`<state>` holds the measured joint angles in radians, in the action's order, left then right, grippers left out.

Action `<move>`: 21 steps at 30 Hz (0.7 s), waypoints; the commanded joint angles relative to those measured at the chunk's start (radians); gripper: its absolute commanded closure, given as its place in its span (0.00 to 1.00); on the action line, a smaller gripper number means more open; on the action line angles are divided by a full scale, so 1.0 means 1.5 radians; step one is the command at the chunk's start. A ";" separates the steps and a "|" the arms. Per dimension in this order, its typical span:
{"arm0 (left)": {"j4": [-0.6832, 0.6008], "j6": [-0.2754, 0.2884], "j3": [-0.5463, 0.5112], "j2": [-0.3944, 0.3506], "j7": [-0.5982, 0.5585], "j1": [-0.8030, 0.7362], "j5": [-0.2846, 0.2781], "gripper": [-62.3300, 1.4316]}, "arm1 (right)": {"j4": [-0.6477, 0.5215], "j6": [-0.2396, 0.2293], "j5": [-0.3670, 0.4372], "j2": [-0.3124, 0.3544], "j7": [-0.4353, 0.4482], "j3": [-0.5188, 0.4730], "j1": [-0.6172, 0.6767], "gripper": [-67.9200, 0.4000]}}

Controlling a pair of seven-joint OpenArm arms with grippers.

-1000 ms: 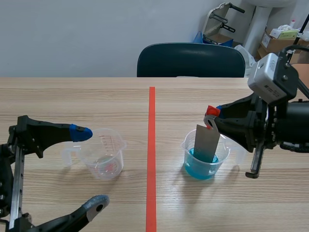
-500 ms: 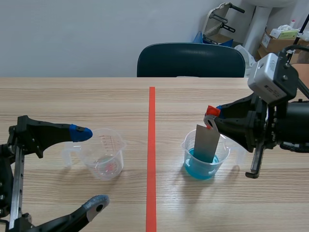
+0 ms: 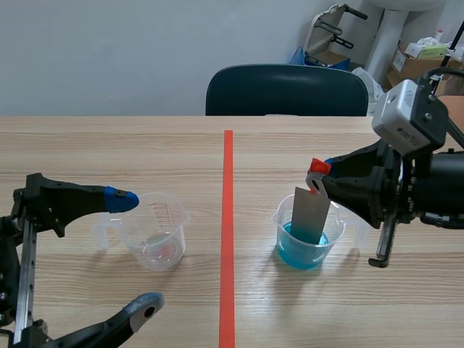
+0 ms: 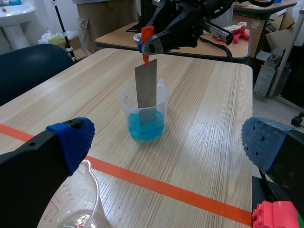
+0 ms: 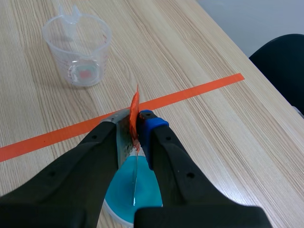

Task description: Do the redox reaction experiment

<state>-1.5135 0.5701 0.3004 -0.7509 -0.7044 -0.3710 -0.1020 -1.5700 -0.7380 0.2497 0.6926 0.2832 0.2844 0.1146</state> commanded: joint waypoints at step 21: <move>-0.007 0.001 -0.002 0.004 -0.007 0.002 -0.007 0.00 | -0.014 -0.005 -0.003 0.007 -0.003 -0.006 -0.004 0.98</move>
